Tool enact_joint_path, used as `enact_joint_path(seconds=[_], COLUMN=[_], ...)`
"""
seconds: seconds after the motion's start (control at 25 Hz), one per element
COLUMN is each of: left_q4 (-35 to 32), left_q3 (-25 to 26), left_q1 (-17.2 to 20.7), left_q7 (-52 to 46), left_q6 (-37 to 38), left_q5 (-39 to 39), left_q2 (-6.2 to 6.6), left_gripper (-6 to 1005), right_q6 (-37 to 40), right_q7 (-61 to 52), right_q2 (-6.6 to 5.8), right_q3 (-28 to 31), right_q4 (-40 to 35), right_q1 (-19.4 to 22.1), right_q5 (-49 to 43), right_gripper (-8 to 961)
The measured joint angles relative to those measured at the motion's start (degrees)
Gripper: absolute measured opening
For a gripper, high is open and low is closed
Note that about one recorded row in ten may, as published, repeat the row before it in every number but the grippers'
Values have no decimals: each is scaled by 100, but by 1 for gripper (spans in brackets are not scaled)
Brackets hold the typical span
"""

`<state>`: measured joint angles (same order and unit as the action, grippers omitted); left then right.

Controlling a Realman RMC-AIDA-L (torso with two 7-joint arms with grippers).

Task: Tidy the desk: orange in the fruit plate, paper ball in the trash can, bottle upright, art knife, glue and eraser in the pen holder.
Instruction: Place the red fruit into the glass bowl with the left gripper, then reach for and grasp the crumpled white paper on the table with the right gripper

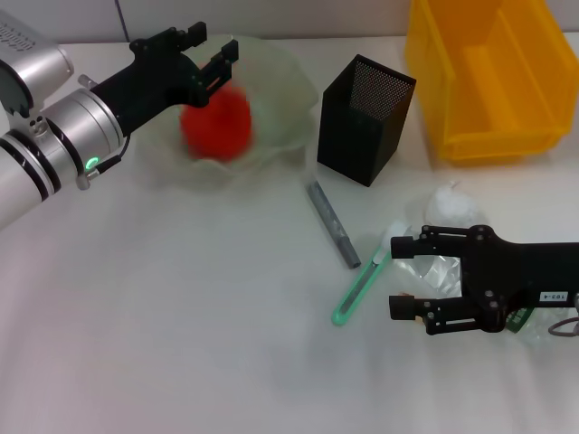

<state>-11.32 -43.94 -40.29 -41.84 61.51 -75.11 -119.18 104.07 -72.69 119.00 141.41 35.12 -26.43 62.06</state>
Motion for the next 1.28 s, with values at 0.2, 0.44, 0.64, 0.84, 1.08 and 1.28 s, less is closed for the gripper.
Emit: enact_joint_path(seconds=[0.2,0.44,0.64,0.84,1.08,1.28], left_q4=[4,-607,-1935,-1904,-1893,-1894], left_q3=[-1,-352,-1353,-1382,-1336,-1229], left_q1=[39,475,1305,1540,1687,1749], left_q7=[-82,-1485,-2486,-2299,-1859,-1775], left_q6=[183,1993,4242,4412,3910,3535], left_q5=[0,-232,-1088,-2084,-2587,-2582], left_q2=[9,143,424,473,295,203], left_gripper=[509,722,805,827,825,825], right_q6=[0,55,63,70,119,295], right_q7=[0,0,0,-30,-75,-614], right_q2=[0,-2,-18,-33,-36,-50], right_q3=[0,41,44,44,41,42], right_q4=[2,44,129,147,203,715], right_q1=[7,20,63,81,101,186], right_q5=[-1,1,1,-8,-13,-13], right_gripper=[816,815,815,815,815,815])
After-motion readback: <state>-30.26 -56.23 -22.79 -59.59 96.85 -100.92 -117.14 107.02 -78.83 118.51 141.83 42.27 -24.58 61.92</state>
